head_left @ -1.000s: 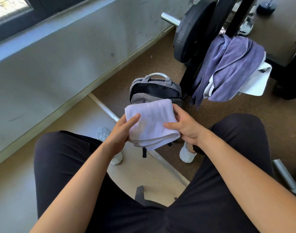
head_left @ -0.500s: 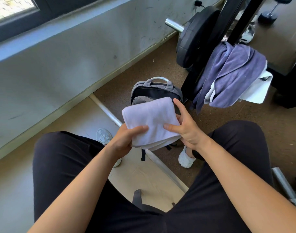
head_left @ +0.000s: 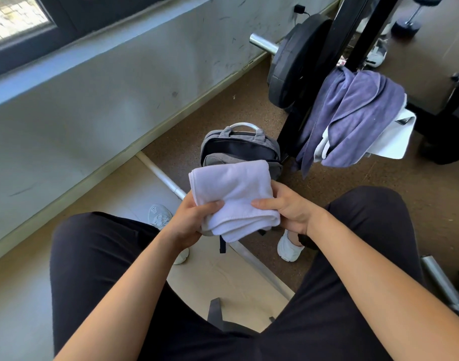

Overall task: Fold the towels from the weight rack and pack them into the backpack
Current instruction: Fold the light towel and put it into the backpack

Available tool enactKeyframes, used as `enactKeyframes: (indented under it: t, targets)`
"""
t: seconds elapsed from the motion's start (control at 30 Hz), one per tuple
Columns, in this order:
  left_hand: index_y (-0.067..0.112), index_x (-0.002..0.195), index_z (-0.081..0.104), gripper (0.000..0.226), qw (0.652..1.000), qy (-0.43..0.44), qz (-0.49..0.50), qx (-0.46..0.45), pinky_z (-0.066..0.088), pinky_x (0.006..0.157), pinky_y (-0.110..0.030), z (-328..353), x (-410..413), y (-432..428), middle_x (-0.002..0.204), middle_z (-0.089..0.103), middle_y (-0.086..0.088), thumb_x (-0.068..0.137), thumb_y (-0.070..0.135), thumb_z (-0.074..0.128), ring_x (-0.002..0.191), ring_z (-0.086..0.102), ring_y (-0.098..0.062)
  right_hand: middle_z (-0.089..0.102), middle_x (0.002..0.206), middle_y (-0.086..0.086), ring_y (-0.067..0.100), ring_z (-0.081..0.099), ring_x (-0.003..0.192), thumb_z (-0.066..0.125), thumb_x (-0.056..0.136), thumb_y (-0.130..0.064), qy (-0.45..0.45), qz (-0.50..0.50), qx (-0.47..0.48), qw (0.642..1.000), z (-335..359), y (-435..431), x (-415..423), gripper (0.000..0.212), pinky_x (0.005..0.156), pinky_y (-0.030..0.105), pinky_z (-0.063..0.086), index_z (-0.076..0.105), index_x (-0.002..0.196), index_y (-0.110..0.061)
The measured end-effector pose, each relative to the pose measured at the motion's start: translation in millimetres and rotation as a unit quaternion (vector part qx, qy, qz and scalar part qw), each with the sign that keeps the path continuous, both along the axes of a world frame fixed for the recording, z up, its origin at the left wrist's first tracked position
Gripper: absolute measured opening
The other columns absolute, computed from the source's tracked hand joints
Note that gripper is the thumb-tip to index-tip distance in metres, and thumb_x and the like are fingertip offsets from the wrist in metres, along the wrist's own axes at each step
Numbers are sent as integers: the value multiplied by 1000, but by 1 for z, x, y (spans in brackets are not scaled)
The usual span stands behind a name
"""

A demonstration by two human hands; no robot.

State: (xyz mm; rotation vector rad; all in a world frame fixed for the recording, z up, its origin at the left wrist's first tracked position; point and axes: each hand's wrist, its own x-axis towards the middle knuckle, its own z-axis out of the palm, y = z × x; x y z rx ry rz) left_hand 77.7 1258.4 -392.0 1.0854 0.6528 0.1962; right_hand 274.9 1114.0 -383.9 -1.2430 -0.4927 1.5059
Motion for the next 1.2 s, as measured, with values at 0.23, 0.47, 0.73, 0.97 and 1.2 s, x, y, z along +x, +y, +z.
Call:
enactKeyframes:
  t: [0.23,0.47,0.73,0.97,1.2]
  targets:
    - [1,118,62,28,993,-51,18,-107,49,48,-27,10,3,0,85,71,-10,94,-6,50,60,63,-18,72,90,6,17,67,66,54,93,7,15,-61,49,997,10,-2,-3,35,46,24,51,62,118,-16]
    - [21,70,78,54,984,-61,38,-162,41,52,-21,9,6,0,71,55,-6,99,-2,39,58,48,-13,71,88,13,20,65,64,39,97,13,70,-49,69,994,8,-2,-2,50,46,24,53,79,95,-19]
    - [18,73,67,59,988,32,89,-119,46,55,-20,13,13,-5,63,56,2,105,-6,23,56,53,-10,68,89,7,18,61,70,37,94,-9,101,-16,75,992,23,-8,-4,37,57,29,50,72,107,-12]
    - [9,62,56,22,989,-30,0,-144,26,61,-36,14,5,2,66,49,-10,54,28,64,59,35,-24,52,82,9,20,52,65,87,66,-50,-18,-17,9,1000,3,-1,-3,49,47,27,36,55,83,-16]
    - [11,64,41,49,997,57,-44,-4,32,51,-29,-9,7,5,62,42,-10,73,39,81,54,41,-23,45,89,9,22,45,73,73,73,-11,-143,-3,5,990,-1,-1,-9,22,52,22,37,55,85,-17]
